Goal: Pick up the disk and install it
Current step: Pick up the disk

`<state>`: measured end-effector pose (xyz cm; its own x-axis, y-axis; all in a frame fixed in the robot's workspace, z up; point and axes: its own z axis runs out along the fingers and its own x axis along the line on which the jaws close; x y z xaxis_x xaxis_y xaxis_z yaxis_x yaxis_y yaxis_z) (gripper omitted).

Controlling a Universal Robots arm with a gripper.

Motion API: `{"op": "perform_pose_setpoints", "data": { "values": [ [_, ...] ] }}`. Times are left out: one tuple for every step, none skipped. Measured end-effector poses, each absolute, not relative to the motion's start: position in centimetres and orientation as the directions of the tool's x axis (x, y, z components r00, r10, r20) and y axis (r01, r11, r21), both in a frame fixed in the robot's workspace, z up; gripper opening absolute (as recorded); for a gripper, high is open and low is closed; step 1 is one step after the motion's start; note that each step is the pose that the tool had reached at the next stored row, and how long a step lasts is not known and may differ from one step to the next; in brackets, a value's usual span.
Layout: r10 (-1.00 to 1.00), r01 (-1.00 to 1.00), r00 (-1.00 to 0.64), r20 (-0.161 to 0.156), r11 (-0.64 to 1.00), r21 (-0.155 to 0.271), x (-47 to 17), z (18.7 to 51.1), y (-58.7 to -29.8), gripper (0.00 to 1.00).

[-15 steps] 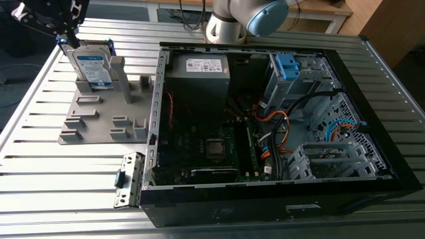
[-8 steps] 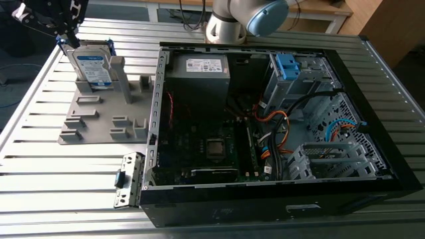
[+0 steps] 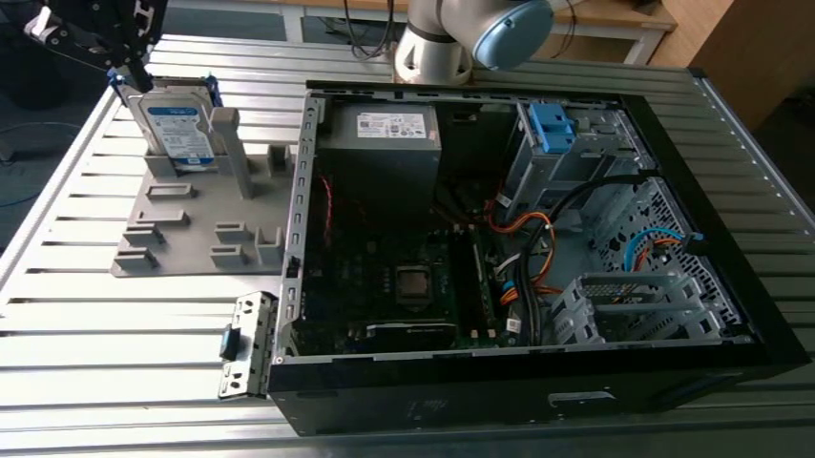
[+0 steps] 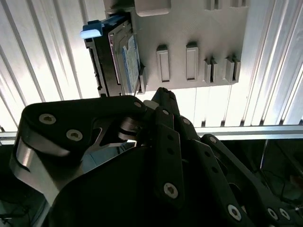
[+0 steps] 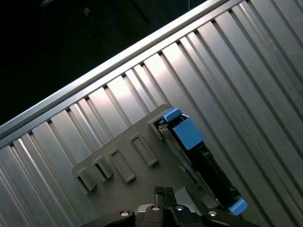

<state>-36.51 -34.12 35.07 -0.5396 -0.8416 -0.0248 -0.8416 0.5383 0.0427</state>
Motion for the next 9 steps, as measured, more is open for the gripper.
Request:
{"op": "perform_pose_setpoints", "data": {
  "values": [
    [-0.845, -0.845, -0.534, -0.025, 0.533, 0.043, -36.51, 35.07, -34.12, 0.11],
    [-0.849, -0.849, -0.528, -0.025, 0.527, 0.043, -36.51, 35.07, -34.12, 0.11],
    [-0.853, -0.853, -0.522, -0.025, 0.521, 0.043, -36.51, 35.07, -34.12, 0.11],
    [-0.856, -0.856, -0.516, -0.025, 0.515, 0.043, -36.51, 35.07, -34.12, 0.11],
    [-0.860, -0.860, -0.511, -0.025, 0.509, 0.043, -36.51, 35.07, -34.12, 0.11],
    [-0.863, -0.863, -0.505, -0.025, 0.503, 0.043, -36.51, 35.07, -34.12, 0.11],
    [-0.866, -0.866, -0.499, -0.025, 0.498, 0.043, -36.51, 35.07, -34.12, 0.11],
    [-0.870, -0.870, -0.493, -0.025, 0.492, 0.043, -36.51, 35.07, -34.12, 0.11],
    [-0.873, -0.873, -0.487, -0.025, 0.485, 0.043, -36.51, 35.07, -34.12, 0.11]
  ]
}}
